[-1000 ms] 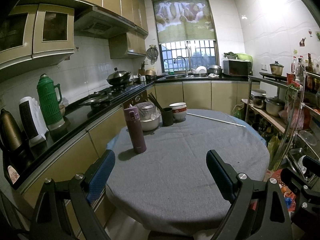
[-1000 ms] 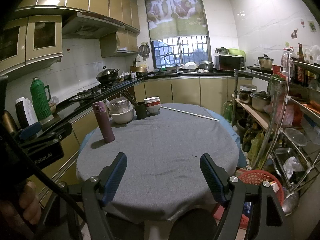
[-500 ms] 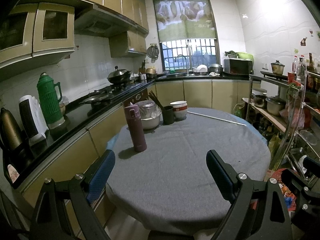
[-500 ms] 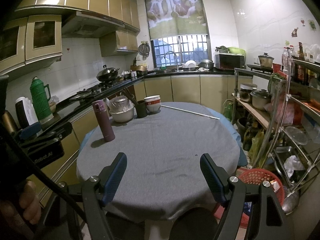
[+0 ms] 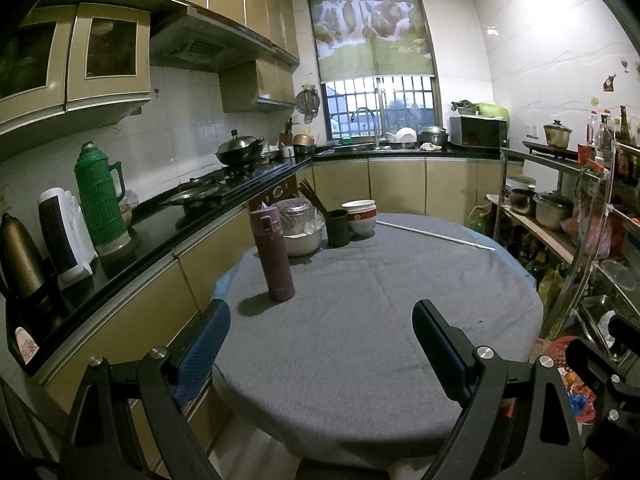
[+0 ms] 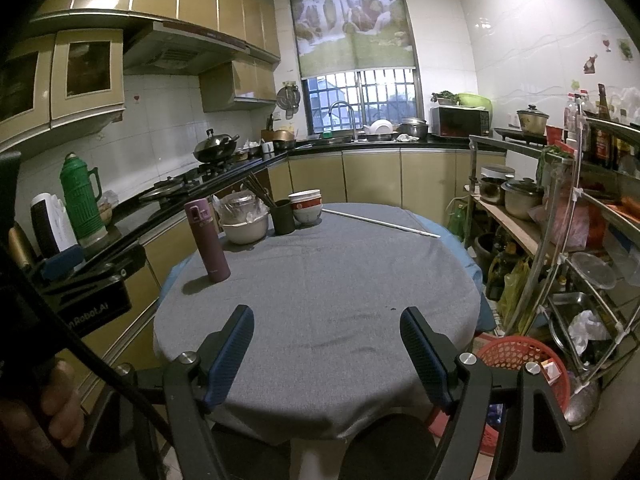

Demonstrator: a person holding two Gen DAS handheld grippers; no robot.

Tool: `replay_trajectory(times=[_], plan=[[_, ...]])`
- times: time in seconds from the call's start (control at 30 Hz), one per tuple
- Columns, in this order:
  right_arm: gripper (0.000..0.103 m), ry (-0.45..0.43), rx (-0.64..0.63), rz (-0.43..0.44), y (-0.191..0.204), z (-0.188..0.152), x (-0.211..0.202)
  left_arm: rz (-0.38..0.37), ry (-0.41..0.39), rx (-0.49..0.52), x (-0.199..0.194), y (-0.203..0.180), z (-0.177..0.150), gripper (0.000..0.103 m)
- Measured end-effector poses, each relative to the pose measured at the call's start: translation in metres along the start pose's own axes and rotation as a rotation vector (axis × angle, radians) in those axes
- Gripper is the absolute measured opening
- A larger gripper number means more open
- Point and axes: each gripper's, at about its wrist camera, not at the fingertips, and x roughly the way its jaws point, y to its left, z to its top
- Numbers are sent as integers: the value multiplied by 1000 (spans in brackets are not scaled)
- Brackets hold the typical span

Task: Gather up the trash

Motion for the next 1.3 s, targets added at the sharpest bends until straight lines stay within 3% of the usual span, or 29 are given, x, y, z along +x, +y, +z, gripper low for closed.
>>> replay_trajectory(times=[1.3], plan=[[79,8,5,7,1,-4,5,4,13,1,0,0,-2,92]])
